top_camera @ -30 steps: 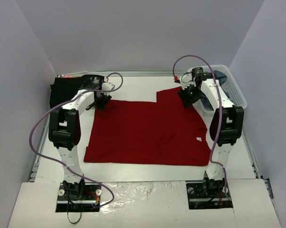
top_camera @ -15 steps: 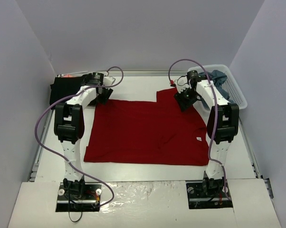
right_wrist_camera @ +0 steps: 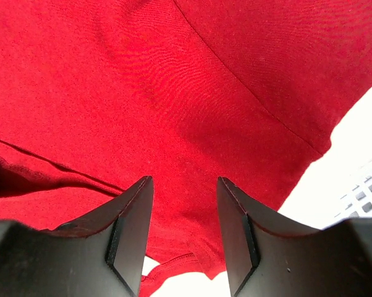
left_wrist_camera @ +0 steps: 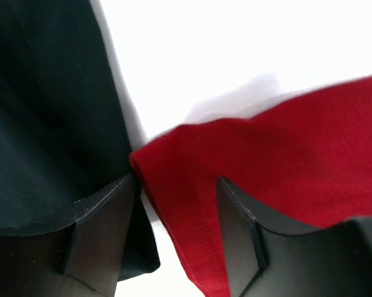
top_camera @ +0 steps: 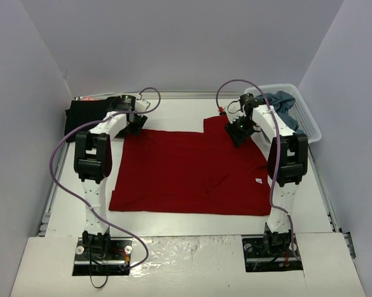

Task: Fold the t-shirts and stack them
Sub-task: Grap the side of the flattened tshirt furthest away from the robot with both arms

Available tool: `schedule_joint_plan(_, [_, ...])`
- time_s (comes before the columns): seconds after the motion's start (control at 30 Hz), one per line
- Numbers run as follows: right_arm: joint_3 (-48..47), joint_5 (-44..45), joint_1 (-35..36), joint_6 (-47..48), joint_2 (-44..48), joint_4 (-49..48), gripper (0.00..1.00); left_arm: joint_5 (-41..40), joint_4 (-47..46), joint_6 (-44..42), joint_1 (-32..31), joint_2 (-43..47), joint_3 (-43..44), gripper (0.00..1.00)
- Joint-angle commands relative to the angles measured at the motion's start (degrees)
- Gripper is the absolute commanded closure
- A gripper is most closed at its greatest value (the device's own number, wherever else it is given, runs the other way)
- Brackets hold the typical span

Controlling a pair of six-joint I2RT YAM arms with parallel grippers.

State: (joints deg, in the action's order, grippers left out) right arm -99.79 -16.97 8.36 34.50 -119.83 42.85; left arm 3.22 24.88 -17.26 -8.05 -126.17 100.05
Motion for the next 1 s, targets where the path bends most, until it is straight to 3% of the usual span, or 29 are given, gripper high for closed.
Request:
schedule_joint_plan(0.0, [0.7, 1.2, 0.3, 0.5, -1.0, 1.6, 0.59, -0.1, -1.2, 0.8, 0.8, 0.4, 3.1, 0.47])
schedule_joint_plan(0.1, [0.8, 1.5, 0.3, 0.5, -1.4, 1.6, 0.6, -0.4, -0.7, 0.6, 0.8, 0.3, 3.8, 0.5])
schedule_joint_plan(0.13, [0.9, 1.6, 0.3, 0.5, -1.4, 1.6, 0.6, -0.2, -0.6, 0.6, 0.9, 0.4, 3.9, 0.61])
schedule_joint_plan(0.23, [1.1, 1.7, 0.3, 0.5, -1.4, 1.5, 0.61, 0.6, -0.3, 0.5, 0.8, 0.5, 4.1, 0.78])
schedule_joint_plan(0.53, [1.7, 1.9, 0.3, 0.7, -1.4, 1.5, 0.61, -0.8, 0.1, -0.8, 0.9, -1.4, 4.4, 0.77])
schedule_joint_plan(0.6, [1.7, 2.2, 0.4, 0.6, -1.4, 1.5, 0.61, -1.1, -0.1, -0.8, 0.9, -1.3, 4.2, 0.81])
schedule_joint_plan(0.67, [1.7, 2.2, 0.3, 0.6, -1.2, 1.4, 0.62, -1.1, -0.3, -0.6, 0.9, -0.8, 3.8, 0.96])
schedule_joint_plan(0.7, [1.6, 1.9, 0.3, 0.4, -1.1, 1.2, 0.62, -1.2, -0.6, -0.3, 0.8, -0.2, 3.4, 0.97])
schedule_joint_plan(0.97, [-3.2, 0.9, 0.3, -1.6, -1.4, 0.8, 0.62, -0.9, -1.2, 0.6, 0.9, 4.0, 0.7, 0.98])
